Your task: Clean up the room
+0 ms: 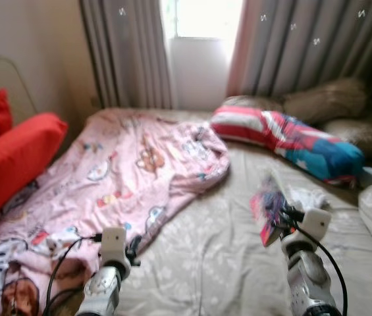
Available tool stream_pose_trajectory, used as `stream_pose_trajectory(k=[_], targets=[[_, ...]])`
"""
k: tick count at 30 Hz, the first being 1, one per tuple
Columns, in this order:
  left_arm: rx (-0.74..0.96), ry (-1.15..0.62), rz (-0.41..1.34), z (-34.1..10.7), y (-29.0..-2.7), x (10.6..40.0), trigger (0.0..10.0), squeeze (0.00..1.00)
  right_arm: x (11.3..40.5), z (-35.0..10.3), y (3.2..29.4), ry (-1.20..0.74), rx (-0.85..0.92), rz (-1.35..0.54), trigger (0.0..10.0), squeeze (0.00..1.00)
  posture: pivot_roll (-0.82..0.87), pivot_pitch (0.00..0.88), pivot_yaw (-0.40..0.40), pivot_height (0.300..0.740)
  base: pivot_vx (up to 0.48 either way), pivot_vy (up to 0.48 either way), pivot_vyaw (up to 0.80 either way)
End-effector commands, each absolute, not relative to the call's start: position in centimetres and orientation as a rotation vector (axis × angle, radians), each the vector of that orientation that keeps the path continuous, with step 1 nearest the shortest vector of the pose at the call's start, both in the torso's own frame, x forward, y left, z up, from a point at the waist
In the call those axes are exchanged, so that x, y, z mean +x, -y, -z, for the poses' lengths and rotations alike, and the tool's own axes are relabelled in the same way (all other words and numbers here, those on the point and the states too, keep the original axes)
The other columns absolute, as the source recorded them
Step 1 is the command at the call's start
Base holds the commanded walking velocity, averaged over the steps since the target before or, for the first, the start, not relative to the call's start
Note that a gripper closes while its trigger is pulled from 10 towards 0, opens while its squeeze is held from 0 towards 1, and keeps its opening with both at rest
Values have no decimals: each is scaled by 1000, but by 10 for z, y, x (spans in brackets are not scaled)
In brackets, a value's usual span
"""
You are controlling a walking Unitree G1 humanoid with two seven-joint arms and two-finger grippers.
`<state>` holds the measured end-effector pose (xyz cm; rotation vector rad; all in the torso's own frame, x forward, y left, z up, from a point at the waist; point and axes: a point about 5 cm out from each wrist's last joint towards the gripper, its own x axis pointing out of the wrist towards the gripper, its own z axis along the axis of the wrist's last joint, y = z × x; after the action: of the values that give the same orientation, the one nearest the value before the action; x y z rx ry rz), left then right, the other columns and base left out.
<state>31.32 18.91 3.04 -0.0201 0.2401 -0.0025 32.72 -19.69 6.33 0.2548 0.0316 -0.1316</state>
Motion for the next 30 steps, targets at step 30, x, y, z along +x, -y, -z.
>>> stream_pose_trajectory(k=[30], targets=[[-34, -248, 1, -28, -186, 312, 10000, 0, 330, -70, 199, 5, 246, 127, 10000, 0, -88, 25, 19, 740, 0, -245, 0]])
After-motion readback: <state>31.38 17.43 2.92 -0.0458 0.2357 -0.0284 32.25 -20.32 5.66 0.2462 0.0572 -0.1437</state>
